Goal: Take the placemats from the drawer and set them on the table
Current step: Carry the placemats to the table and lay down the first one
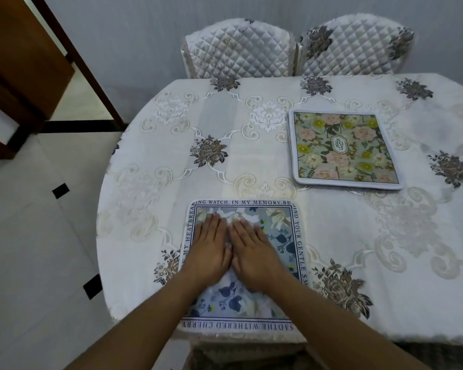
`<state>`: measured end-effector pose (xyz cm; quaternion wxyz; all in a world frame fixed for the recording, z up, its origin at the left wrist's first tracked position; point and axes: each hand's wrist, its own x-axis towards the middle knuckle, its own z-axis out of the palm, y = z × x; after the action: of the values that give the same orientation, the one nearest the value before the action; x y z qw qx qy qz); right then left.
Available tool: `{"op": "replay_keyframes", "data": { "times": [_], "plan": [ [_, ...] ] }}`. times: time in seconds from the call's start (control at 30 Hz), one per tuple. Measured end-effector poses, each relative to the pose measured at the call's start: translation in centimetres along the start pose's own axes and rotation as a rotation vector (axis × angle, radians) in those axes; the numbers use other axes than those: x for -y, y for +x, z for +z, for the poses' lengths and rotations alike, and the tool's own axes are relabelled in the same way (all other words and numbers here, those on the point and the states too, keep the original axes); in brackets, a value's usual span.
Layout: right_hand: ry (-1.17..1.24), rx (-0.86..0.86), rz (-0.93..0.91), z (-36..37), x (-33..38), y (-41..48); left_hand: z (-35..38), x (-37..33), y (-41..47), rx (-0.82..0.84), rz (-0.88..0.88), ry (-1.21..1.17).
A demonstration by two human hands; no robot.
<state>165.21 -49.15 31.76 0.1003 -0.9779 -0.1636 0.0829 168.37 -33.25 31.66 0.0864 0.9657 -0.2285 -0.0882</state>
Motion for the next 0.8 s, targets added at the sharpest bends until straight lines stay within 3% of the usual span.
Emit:
{"op": "replay_keyframes", "data": {
  "times": [0.33, 0.6, 0.8],
  "plan": [
    [-0.006, -0.063, 0.020, -1.7, -6.0, 6.5, -0.7, 2.9, 7.3, -0.063, 0.088, 0.024],
    [0.075, -0.138, 0.241, -1.5, -12.0, 2.4, -1.0, 6.9, 5.8, -0.064, 0.031, -0.064],
    [0.071, -0.116, 0.331, -1.0, -10.4, -1.4, -0.5, 6.0, 0.8, -0.044, -0.036, -0.091]
  ]
}}
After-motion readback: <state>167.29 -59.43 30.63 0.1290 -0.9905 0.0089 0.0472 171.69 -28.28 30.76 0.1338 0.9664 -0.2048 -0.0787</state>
